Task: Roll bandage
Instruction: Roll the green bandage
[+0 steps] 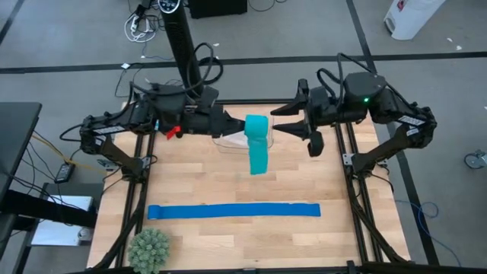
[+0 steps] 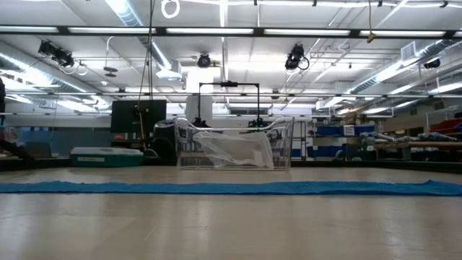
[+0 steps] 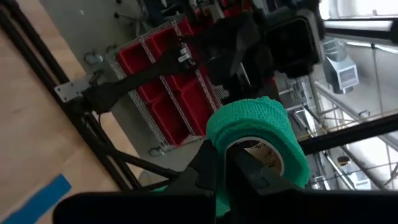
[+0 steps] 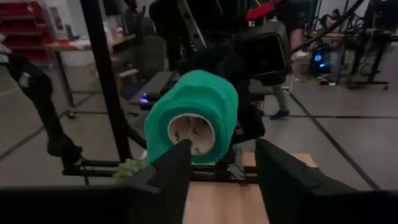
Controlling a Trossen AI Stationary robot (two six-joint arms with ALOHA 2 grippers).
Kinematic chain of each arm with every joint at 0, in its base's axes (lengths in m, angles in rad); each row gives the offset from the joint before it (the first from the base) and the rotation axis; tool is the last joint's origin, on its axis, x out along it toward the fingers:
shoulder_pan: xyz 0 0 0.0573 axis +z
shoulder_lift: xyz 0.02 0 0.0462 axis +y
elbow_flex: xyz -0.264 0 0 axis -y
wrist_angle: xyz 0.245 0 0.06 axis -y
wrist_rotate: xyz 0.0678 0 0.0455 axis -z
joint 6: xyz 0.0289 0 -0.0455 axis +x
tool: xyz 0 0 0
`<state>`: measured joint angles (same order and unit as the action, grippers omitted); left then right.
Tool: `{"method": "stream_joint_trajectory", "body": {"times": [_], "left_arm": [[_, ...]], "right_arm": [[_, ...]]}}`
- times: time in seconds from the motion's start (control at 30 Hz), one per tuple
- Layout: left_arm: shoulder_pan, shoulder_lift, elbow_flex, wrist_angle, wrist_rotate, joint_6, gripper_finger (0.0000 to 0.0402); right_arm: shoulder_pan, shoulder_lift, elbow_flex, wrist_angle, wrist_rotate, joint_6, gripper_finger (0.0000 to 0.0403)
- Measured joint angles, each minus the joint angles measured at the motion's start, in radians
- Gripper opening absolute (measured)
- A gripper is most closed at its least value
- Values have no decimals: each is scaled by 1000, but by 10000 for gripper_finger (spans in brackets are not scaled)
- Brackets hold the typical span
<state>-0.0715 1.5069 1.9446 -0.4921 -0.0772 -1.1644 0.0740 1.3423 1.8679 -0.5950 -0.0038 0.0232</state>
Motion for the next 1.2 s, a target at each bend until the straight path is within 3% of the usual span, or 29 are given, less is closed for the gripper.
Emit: {"method": "stream_joint_trajectory", "body": {"times": [0.33,0.5,1.2], "left_arm": [[0,2,0,-18,-10,-79,20],[0,2,0,-28,11,-127,21],[-1,5,0,22,20,-91,21]], "right_arm": [[16,34,0,64,18,-49,223],[18,46,0,94,17,-95,222],[16,30,0,52,47,-133,207]]}}
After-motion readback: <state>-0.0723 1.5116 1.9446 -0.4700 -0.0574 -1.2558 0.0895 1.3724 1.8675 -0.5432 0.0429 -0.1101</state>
